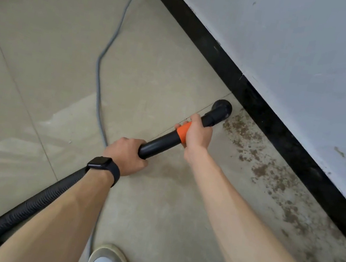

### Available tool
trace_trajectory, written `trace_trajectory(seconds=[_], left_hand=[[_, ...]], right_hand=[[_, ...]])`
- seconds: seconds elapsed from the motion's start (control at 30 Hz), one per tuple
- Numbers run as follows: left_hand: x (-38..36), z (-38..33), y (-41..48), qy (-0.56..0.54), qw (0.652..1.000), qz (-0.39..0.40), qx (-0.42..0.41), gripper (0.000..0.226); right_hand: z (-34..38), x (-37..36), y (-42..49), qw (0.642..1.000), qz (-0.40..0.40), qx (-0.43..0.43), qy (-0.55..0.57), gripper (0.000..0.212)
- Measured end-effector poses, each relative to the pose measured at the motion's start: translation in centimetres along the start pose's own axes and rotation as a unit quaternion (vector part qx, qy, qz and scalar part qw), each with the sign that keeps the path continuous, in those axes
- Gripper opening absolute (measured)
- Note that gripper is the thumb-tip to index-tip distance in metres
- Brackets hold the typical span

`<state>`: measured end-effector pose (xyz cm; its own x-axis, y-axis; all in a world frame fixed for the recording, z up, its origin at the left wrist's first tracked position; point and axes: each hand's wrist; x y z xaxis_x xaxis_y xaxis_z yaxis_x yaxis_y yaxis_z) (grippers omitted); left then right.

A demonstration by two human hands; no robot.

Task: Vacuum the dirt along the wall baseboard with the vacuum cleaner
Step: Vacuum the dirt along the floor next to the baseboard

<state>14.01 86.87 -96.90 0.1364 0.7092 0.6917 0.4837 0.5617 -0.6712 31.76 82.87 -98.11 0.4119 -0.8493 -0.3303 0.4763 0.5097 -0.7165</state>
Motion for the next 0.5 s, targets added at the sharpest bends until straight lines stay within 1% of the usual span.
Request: trace_trajectory(seconds=[0.1,0.23,0.37,0.5], left_hand=[[-0.4,2.8,-1.4,0.054,0.998,0.021,0.012,0.011],[-1.2,5.3,-3.5,0.085,0.995,0.050,0.021,0.012],[-1.4,5.2,-4.0,0.093,0.994,0.055,0.025,0.012],[-1.7,3.6,-3.2,0.085,0.995,0.041,0.021,0.011]], right_hand=[[-3.4,0.4,-2.5,0.999,0.002,-0.002,0.038,0.016],[-6.6,0.3,-5.1,0.998,-0.008,-0.025,0.053,0.026],[-6.9,0.4,-5.7,0.999,-0.022,-0.020,0.045,0.029],[-5.5,1.2,-5.1,0.999,-0.034,-0.012,0.039,0.025]])
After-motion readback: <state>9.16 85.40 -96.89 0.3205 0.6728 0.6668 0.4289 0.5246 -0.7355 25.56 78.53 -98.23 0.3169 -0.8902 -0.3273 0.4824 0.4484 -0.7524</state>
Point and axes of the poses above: each hand's wrist, its own y-axis towards the middle knuckle, its own x-axis out of the back of the hand, z = x × y, and after that the axes turned 12 degrees about z, right-handed
